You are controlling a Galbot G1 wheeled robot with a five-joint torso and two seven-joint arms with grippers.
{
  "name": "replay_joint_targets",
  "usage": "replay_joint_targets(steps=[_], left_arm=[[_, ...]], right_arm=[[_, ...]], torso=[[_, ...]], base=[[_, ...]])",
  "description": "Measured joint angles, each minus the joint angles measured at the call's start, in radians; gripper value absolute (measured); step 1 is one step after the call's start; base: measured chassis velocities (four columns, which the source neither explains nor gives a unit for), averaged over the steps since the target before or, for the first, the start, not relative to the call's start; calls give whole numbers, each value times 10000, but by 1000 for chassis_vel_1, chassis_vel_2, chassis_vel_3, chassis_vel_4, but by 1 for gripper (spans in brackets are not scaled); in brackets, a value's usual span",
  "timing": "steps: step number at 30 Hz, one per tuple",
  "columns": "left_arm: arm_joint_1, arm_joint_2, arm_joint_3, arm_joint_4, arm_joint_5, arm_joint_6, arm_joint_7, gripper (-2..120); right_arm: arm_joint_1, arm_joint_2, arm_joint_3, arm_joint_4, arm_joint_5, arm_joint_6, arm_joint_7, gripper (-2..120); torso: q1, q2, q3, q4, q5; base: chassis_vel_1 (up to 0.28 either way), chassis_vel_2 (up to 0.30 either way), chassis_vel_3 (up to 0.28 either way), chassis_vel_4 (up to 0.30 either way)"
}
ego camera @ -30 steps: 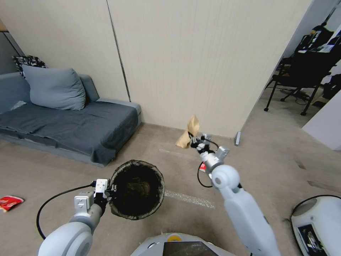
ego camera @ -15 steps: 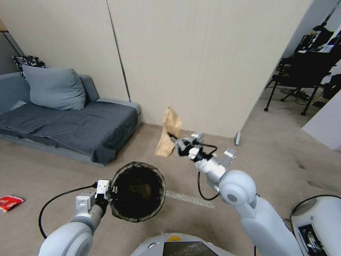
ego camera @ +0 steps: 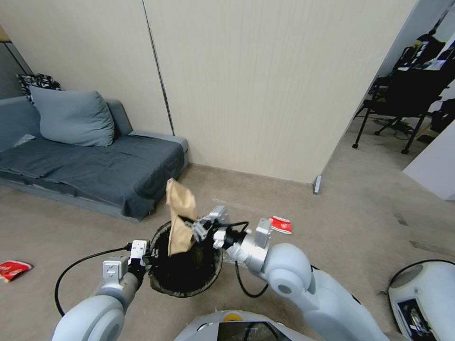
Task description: Pick up the trash bin, then pick up the garbage from the floor and place it into the trash bin.
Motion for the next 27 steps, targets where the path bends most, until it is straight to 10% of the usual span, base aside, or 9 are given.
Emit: replay_joint_targets(steps=[9, 27], left_arm=[[-221, 138, -39, 0, -479, 0, -215, 2], [-632, 398, -86, 0, -1468, 0, -698, 2]], right_arm=[[-241, -86, -31, -231, -577, -70, 12, 2], [-506, 16, -45, -446, -1094, -202, 162, 68]], torso=[[1, 0, 0, -1, 1], [0, 0, 0, -1, 1]], base=[[0, 0, 0, 0], [0, 0, 0, 0]])
